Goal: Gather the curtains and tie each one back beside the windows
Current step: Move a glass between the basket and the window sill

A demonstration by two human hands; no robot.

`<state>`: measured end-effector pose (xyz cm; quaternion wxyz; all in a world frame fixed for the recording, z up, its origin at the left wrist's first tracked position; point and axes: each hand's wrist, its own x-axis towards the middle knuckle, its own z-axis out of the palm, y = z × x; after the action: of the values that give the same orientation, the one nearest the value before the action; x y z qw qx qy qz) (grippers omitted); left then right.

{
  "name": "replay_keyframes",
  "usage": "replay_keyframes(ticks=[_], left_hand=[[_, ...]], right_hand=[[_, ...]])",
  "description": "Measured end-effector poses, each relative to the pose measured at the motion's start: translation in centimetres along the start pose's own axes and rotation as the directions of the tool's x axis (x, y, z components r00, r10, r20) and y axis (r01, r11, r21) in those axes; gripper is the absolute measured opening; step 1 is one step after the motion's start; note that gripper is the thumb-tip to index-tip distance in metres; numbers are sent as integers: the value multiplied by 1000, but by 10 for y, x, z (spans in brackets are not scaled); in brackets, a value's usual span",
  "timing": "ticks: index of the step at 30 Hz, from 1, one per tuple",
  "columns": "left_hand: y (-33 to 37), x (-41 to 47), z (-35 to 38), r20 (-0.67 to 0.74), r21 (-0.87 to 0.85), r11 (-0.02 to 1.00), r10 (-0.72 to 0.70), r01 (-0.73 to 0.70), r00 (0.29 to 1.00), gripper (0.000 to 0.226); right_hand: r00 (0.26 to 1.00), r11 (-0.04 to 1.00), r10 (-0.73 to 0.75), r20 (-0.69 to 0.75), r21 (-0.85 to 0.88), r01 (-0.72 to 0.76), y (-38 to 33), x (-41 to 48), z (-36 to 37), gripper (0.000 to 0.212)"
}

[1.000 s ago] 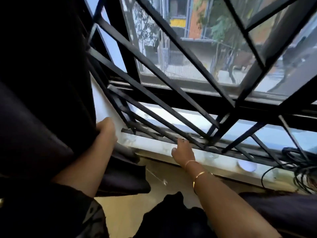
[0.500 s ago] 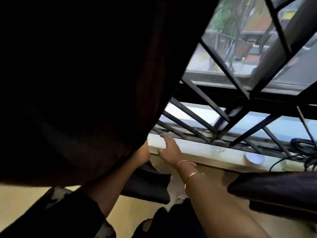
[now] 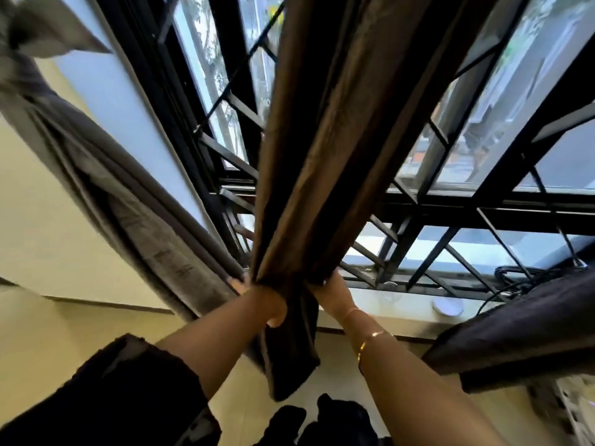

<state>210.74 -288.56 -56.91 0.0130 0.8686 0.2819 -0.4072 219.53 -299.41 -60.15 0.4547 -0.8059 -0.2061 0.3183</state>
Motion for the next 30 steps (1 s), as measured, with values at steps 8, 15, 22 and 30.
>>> replay_keyframes(ticks=[8, 15, 22, 30], left_hand=[[-20, 0, 5, -434, 244, 934, 345, -260, 832, 48], [-81, 19, 9, -463, -547, 824, -153, -146, 873, 68], [-117, 46, 42, -326, -874, 466, -354, -137, 877, 87], [-139, 111, 67, -287, -958, 168, -525, -234, 801, 70]], right_hand=[[914, 907, 403, -48, -116, -406, 9, -20, 13, 17], [872, 883, 463, -162, 176, -436, 12, 10, 41, 40], [716, 540, 691, -100, 730, -419, 13, 8, 77, 37], [810, 713, 585, -23, 490, -501, 30, 58, 165, 12]])
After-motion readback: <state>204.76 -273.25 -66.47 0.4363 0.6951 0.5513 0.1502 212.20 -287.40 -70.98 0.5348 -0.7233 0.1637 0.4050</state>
